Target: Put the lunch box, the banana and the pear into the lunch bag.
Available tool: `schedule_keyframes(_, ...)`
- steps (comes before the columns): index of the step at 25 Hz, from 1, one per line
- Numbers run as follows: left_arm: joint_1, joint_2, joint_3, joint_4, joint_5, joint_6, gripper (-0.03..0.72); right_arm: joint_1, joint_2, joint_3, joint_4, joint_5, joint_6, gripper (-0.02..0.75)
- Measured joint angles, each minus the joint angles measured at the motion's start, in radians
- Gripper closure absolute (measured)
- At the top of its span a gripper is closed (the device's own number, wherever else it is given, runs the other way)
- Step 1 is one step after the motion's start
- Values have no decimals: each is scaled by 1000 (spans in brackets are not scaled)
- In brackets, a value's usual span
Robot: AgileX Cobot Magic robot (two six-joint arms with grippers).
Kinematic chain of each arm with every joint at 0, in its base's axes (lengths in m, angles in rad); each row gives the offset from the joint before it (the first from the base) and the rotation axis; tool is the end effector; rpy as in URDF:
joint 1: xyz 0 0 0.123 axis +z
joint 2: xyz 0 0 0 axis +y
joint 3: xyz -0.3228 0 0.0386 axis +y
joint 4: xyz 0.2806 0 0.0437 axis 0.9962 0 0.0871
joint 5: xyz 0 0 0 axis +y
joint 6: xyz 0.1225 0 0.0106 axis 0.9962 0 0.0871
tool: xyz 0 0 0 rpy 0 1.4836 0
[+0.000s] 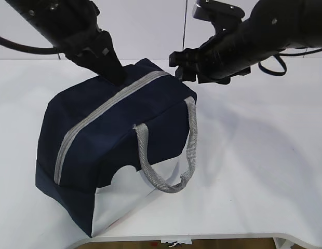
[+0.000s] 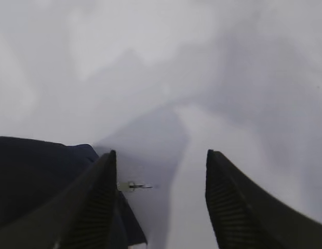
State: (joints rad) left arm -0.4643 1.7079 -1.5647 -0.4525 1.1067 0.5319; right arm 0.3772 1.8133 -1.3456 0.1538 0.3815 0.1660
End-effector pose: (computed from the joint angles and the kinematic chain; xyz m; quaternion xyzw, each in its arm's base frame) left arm 0.3501 -0.2291 0.3389 0.4053 0.8659 -0.2100 0.2047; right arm 0.4383 0.1812 0.2551 -0.0426 0.9172 0.1576 0.3633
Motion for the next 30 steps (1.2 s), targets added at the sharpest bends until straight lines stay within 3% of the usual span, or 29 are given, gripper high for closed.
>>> schedule_keyframes(7, 0, 6, 0, 0, -24, -2, 345, 0, -29, -145, -167, 260, 0, 304)
schedule_keyframes(9, 0, 6, 0, 0, -15, -2, 314, 0, -29, -209, -198, 352, 0, 304)
schedule_keyframes(18, 0, -16, -76, 86, 60, -49, 296, 0, -32, -381, -250, 672, -2, 304)
schedule_keyframes(24, 0, -16, -171, 145, 127, -118, 296, 0, -32, -403, -253, 801, -26, 304)
schedule_keyframes(30, 0, -37, -182, 246, 137, -202, 296, 0, -36, -409, -267, 854, -63, 304)
